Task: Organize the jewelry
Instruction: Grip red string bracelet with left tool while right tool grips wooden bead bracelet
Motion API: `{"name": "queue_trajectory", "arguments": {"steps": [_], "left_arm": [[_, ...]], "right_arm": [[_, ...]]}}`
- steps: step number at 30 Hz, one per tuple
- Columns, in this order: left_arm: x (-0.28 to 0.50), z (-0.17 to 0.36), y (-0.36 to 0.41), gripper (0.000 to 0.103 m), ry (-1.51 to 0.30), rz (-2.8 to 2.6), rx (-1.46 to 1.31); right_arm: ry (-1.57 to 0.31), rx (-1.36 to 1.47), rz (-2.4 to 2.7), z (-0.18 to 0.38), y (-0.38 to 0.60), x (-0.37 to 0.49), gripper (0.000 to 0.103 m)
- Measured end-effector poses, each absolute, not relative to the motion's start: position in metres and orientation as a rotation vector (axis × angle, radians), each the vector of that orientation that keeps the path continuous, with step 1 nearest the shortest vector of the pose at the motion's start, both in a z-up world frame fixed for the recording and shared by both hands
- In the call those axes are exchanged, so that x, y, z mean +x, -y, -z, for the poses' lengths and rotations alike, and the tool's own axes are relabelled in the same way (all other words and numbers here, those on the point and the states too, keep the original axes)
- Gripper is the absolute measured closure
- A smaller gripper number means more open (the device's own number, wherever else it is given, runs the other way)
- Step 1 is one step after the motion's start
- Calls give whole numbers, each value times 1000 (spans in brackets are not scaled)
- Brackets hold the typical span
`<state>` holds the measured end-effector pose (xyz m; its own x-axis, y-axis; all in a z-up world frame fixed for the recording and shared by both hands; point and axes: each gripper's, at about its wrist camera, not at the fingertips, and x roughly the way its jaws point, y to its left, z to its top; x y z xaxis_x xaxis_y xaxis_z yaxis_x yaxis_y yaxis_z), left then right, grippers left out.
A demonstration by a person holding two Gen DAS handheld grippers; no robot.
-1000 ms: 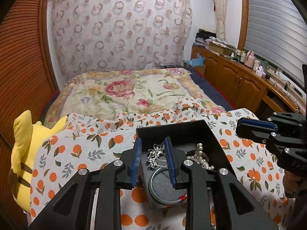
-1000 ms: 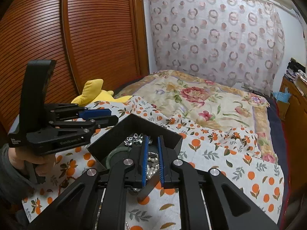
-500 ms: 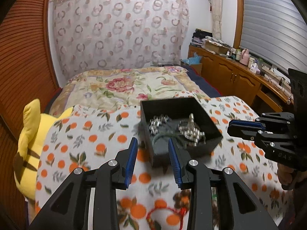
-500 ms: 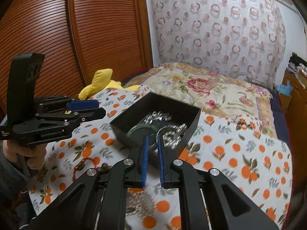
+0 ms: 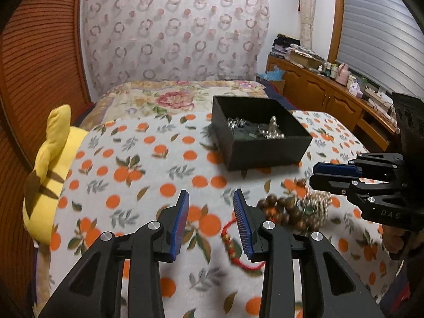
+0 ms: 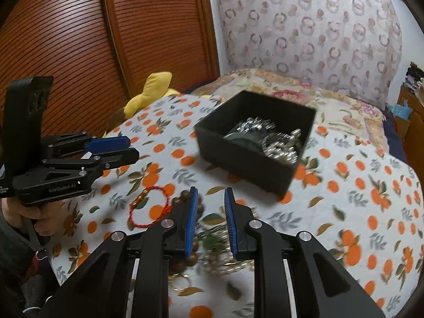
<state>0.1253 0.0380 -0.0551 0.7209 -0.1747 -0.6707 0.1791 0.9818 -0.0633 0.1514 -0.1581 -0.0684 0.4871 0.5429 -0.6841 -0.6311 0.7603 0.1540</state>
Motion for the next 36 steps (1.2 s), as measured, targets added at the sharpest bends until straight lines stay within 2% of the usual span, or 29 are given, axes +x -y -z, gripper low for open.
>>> {"name": "queue_trajectory", "arguments": {"steps": [2,5,6,18,20,21,22,25,36], "left_arm": [[122,61,-41,70,-756,193,6],[116,69,-45,70,-773,192,2],[115,71,-46,70,-777,191,3],[98,84,-55,70,-801,183,-17],[97,85,-55,70,-804,183,-19],[97,85,-55,70,-806,185,-21],[96,85,-54,70,-808,187,-22],[96,86,-50,70,-815,196,-22],[115,89,-26,70,-862,238,-3]], "right_arm": [[-798,-132,-724,71,151,147,79],[-810,-135,-735,75,144,143,66],[-818,-136,-736,77,141,141,64],[-913,-140,-706,99,128,150,64],[-907,-144,-703,98,128,149,68],[-902,-148,-709,97,127,148,81],[-896,-152,-715,95,127,147,84],[-857,-168,-714,88,130,142,88],[-737,-153,-701,51,150,127,88]]}}
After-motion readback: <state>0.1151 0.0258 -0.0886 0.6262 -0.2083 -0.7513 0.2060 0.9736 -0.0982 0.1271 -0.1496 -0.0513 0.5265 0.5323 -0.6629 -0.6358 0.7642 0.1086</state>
